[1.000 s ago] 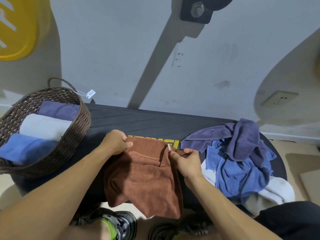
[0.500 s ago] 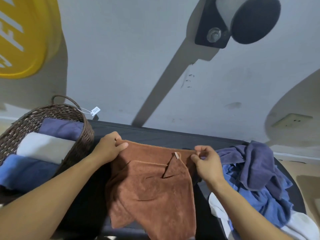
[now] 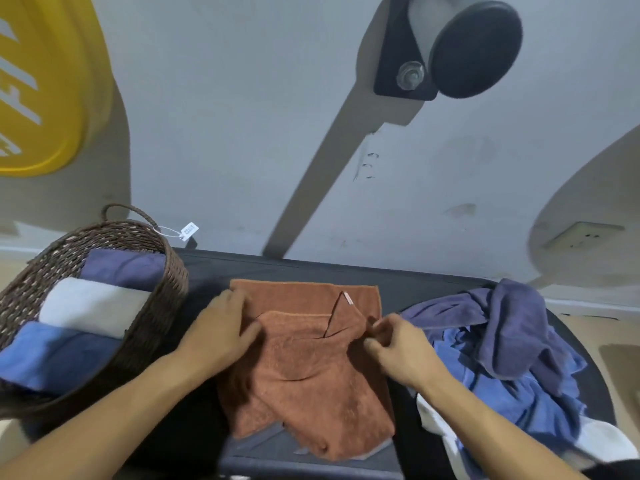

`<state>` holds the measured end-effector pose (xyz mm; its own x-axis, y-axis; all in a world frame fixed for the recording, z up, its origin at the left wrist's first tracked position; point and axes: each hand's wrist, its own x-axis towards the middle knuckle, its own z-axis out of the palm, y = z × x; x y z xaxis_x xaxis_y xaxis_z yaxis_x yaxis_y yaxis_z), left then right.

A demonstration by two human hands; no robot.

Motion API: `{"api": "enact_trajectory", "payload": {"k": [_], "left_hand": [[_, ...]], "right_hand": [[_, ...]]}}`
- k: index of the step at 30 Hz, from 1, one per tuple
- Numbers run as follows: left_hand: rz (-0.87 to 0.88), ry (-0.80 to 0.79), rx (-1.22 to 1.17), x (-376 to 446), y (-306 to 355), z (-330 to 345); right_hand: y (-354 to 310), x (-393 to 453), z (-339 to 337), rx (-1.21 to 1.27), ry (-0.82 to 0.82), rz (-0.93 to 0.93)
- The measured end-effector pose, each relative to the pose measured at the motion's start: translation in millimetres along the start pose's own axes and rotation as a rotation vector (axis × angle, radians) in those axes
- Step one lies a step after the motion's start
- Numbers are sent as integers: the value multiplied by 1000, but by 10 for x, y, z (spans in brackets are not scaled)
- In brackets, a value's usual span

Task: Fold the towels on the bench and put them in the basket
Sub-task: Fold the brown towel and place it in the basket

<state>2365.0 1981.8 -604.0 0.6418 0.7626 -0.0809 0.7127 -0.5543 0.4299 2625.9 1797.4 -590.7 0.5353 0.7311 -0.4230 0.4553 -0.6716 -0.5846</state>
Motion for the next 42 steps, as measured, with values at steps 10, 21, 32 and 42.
{"api": "enact_trajectory", "payload": {"k": [10,21,32,42], "left_hand": [[-282,-151,-47,-654,61,49],[-372,262,-745,-902,126,54],[-781,-33,-967,-1269,117,224],[-528,-46,-519,-1362,108,238]], "right_hand": [[26,-673,238,-90,79,-50],[474,-1019,-113,-93,-76,-69],[487,-955,39,-184,-354,114],[404,-874,-33,-169,-441,309]]}}
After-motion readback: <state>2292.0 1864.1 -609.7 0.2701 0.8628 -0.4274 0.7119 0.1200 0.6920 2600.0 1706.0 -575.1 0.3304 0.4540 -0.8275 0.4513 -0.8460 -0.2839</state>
